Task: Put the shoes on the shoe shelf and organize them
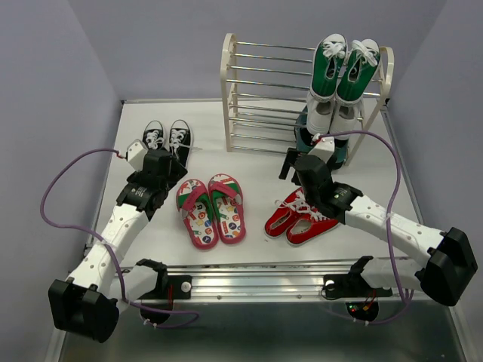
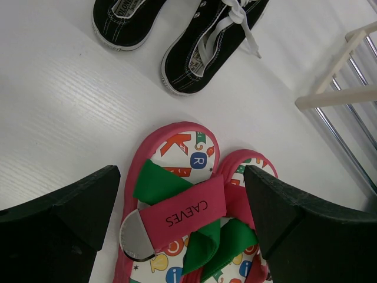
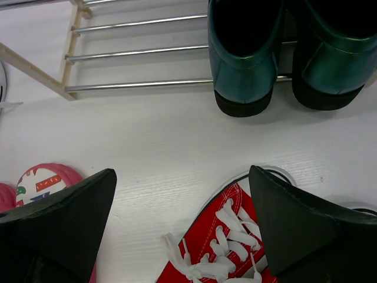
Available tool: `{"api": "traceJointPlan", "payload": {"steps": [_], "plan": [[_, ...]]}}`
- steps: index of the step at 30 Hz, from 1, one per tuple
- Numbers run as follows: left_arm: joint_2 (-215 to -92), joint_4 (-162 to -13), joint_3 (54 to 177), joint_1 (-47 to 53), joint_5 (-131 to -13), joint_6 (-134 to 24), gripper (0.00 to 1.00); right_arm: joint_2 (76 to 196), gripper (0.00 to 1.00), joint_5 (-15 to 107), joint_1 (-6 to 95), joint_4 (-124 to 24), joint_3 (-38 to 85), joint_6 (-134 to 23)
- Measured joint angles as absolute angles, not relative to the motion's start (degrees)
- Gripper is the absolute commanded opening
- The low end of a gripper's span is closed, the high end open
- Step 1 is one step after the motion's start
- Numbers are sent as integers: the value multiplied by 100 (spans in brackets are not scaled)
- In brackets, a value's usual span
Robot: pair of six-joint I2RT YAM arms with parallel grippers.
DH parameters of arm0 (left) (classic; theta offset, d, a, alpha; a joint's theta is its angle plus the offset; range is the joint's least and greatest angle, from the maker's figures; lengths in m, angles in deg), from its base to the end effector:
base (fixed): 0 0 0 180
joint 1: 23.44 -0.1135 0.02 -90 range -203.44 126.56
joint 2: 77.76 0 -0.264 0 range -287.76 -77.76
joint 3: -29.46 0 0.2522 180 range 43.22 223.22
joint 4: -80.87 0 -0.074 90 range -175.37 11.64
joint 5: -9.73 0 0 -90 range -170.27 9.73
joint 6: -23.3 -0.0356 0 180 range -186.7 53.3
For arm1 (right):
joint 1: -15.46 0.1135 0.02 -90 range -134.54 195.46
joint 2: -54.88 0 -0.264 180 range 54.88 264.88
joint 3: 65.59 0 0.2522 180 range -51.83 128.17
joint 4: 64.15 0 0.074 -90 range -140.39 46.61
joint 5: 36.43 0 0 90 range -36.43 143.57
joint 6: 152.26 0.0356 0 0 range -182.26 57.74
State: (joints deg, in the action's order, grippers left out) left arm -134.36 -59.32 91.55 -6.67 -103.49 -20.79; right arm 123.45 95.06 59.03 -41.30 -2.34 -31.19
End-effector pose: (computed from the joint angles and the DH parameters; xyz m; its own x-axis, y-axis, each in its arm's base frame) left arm 0.2088 -0.0483 0.2979 -0.3421 -0.5863 -0.7343 -0.4202 0.7944 -0.4385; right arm 0.2071 0.1645 0.2883 -0.3410 0.2091 -0.9165 0.0967 0.9776 0.1871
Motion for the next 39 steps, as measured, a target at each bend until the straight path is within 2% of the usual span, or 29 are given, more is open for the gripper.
{"api": "traceJointPlan", "payload": {"steps": [13,22,27,32,39], "plan": [[-12988,-5871,8653,-667,-10203,-1950,99,12428,100,8208,5931,-4233,-238,-3716],[-12726,-5860,8292,-667,-9976,-1838,99,13965,100,7233,7107,-4533,81,-4479],[-12649,-5878,8292,-667,-9980,-1843,99,14448,99,6877,7267,-4725,140,-4540],[-12488,-5910,8286,-667,-9980,-1860,99,14715,90,6796,7267,-5042,192,-4420],[-12466,-5945,8253,-667,-9980,-1889,99,15007,60,6929,7321,-5468,203,-4140]]}}
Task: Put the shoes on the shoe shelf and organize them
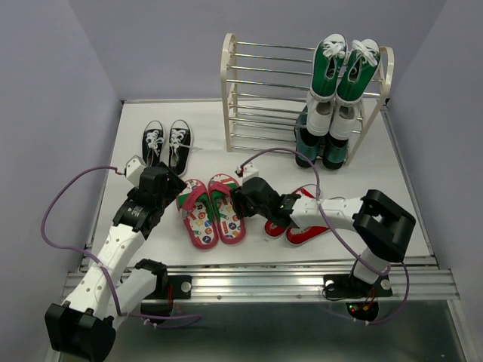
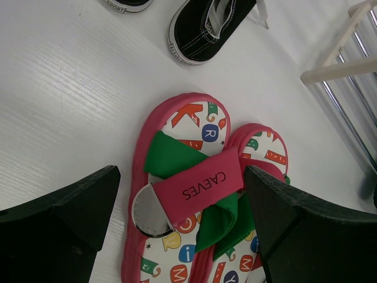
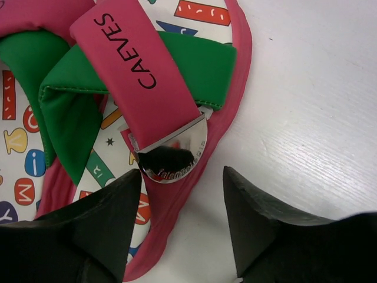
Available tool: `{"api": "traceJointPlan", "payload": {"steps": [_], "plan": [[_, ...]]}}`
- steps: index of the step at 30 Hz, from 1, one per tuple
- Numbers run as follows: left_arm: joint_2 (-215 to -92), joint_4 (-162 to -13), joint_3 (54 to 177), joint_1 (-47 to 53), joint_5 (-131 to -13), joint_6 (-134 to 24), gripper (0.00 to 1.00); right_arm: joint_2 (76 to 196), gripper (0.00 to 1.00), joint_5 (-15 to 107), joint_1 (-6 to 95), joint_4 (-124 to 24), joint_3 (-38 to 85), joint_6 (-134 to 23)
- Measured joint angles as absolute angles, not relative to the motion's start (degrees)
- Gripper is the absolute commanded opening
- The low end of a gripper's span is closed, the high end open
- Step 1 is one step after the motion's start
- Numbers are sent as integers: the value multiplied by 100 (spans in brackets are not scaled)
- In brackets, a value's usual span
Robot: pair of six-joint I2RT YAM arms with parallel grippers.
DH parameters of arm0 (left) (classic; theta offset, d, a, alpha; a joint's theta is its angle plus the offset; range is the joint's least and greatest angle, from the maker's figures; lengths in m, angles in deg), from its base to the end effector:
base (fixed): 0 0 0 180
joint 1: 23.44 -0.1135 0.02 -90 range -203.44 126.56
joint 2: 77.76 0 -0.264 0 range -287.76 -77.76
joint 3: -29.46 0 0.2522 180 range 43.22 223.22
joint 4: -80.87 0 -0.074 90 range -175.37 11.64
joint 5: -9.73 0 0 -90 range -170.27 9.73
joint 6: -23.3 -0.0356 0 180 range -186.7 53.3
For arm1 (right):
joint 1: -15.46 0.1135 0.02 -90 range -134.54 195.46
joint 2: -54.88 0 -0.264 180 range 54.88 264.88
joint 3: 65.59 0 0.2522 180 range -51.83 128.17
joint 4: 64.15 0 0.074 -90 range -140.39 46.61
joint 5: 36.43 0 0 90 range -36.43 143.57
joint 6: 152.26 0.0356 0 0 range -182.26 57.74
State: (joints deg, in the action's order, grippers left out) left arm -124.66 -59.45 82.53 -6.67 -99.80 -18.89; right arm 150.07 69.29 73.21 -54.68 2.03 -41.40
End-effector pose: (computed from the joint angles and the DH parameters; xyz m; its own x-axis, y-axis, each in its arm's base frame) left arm 0.1758 -0.0405 0.2740 -0.3587 -0.6212 -0.6967 -0.3883 0.7781 -0.4938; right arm 0.1970 0.2941 0.1945 -0.5492 -0.2280 -0.8040 -0.5384 0.8323 0.1317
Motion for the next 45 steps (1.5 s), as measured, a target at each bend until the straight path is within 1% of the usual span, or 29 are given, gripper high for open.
{"api": "traceJointPlan", "payload": {"steps": [2,4,6,7,9,12,13,15,20,27,31,36,45], "plan": [[-12466,-5950,8253,-667,-9980,-1891,99,15097,54,6966,7328,-5531,203,-4076],[-12466,-5965,8248,-667,-9980,-1893,99,15171,46,6977,7328,-5558,203,-4017],[-12461,-5987,8242,-667,-9982,-1895,99,15209,41,6977,7337,-5608,203,-3932],[-12459,-5989,8242,-667,-9982,-1900,99,15219,32,6977,7356,-5658,203,-3899],[-12455,-5991,8242,-667,-9982,-1908,99,15239,22,7004,7372,-5741,203,-3849],[-12455,-5993,8242,-667,-9982,-1928,99,15285,11,7213,7398,-5842,201,-3775],[-12455,-5993,8242,-667,-9984,-1932,99,15285,6,7307,7398,-5853,199,-3755],[-12455,-5993,8242,-667,-10000,-1932,99,15285,1,7473,7400,-5868,195,-3714],[-12437,-6081,8242,-667,-9901,-1930,99,15141,1,8020,7400,-5988,-6,-3622],[-12415,-6352,8240,-667,-9779,-1928,99,14301,1,8927,7400,-5940,-393,-3456],[-12426,-6441,8233,-667,-9733,-1928,99,14070,1,9393,7400,-5949,-391,-3414],[-12457,-6503,8218,-667,-9672,-1926,99,14092,1,9836,7262,-5910,-330,-3377],[-12429,-6621,8218,-667,-9654,-1926,99,14524,1,10039,6703,-5835,138,-3237]]}}
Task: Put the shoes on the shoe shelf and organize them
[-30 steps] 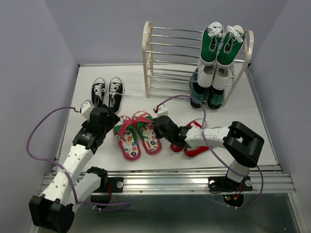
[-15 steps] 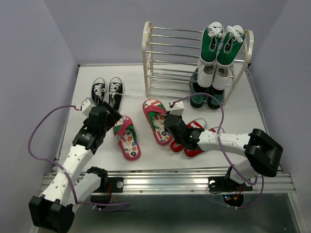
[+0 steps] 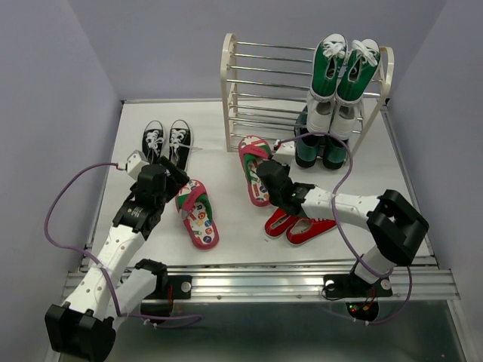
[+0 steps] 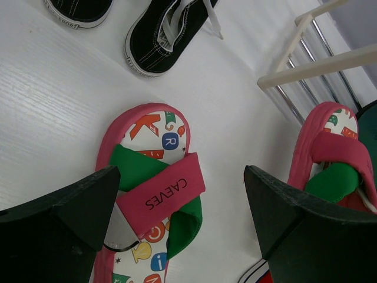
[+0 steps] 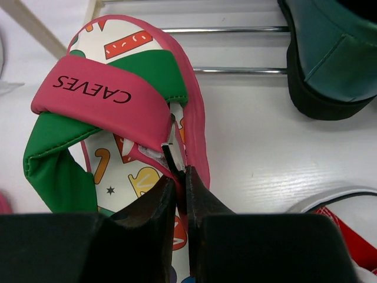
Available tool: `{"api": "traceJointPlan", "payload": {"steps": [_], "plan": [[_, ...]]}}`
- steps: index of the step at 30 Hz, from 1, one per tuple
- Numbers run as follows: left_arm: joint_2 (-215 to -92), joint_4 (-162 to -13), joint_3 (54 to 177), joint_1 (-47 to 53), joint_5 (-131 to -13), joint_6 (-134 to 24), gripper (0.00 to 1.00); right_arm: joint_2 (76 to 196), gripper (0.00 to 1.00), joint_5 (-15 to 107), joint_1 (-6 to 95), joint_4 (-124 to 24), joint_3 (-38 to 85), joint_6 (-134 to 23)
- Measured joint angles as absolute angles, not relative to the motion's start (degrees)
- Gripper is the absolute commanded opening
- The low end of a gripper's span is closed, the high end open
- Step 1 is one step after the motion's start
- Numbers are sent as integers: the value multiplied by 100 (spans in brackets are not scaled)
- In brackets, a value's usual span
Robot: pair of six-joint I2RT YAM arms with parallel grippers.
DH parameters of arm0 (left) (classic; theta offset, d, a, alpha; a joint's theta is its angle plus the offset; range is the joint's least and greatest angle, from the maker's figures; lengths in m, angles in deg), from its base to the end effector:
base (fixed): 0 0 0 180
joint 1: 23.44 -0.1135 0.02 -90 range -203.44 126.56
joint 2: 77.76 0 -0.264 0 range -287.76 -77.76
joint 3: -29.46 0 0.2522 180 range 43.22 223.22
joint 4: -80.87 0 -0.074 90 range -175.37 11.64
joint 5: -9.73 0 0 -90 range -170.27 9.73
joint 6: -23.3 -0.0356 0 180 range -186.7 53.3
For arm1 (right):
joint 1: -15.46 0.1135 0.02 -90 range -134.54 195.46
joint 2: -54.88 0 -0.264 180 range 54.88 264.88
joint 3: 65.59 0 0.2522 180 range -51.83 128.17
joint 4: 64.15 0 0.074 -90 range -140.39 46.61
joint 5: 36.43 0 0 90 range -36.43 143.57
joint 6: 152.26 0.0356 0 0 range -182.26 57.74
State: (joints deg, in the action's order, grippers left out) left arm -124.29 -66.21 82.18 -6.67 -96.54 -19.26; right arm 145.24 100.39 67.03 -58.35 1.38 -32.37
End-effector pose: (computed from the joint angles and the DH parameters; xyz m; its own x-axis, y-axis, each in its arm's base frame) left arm 0.1807 -0.0440 0.2836 -0.3188 -0.6424 -0.6969 -0.2919 0.7661 -0.5726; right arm 0.2310 0.2494 0.2294 -0.3328 0.1292 -0.9341 0.0294 0.9915 0.1267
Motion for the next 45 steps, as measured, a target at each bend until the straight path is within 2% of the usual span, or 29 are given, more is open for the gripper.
{"api": "traceJointPlan", "payload": {"steps": [20,45], "plan": [[-12415,-6767,8218,-667,-9702,-1932,99,15803,1,10387,5593,-6091,1309,-3292],[-12481,-6807,8218,-667,-9864,-2081,99,16601,1,10623,5107,-6854,1913,-3674]]}}
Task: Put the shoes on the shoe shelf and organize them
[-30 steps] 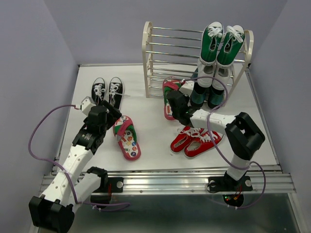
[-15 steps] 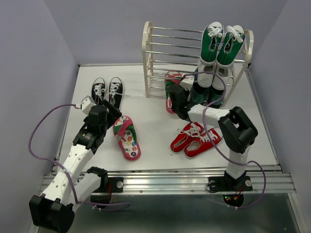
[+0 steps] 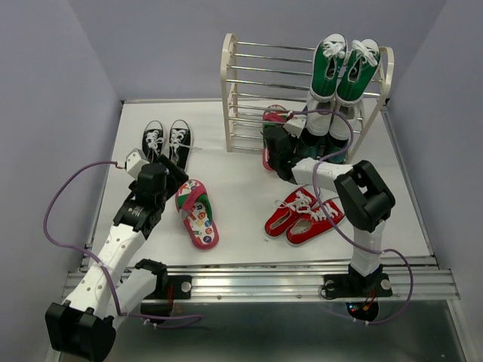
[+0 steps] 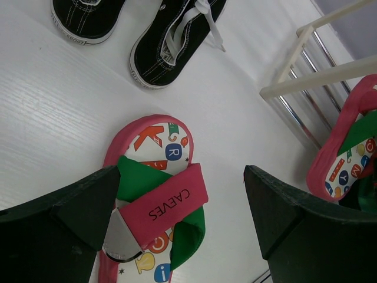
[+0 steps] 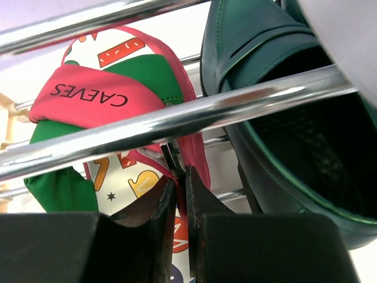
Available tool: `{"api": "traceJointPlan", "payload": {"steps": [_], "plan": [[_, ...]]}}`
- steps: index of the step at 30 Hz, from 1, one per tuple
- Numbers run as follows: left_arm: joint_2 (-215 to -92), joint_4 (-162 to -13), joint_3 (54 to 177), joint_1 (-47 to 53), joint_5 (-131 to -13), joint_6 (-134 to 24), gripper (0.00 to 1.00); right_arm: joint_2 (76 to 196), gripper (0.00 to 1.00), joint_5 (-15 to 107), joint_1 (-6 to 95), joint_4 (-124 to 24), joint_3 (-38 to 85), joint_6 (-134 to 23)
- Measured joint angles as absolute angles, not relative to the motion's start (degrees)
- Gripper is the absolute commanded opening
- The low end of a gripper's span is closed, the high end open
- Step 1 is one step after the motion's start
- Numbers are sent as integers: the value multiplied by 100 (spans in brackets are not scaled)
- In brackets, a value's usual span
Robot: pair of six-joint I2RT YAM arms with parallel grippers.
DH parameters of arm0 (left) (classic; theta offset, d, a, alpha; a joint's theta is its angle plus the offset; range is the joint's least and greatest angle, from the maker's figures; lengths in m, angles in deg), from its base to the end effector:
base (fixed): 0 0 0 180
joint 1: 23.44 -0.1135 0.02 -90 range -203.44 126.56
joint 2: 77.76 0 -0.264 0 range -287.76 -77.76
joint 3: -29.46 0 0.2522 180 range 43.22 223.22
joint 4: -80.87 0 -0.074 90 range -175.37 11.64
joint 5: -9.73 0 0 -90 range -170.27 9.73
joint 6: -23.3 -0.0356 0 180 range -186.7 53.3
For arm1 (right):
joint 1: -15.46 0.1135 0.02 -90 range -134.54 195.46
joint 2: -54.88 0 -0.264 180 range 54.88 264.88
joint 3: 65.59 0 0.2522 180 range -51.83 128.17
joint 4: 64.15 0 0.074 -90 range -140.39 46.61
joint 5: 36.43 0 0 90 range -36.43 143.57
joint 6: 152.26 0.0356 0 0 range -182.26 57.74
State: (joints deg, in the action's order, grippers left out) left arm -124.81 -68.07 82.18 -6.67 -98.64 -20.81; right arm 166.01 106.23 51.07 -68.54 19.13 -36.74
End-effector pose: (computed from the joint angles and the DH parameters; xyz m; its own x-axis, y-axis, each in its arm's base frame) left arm 0.1837 -0.0436 0.2854 -0.2866 -0.6253 -0.7258 -0.2939 0.7785 -0.5546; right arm 0.3658 0.2272 0.2117 -0.1691 0.2003 -0.9650 0.3534 0.9264 0.1304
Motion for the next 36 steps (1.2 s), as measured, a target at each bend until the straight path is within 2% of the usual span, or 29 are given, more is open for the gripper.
{"api": "traceJointPlan", "payload": {"steps": [36], "plan": [[-12481,-6896,8218,-667,-9897,-2127,99,17090,1,10680,4799,-7188,2186,-3456]]}}
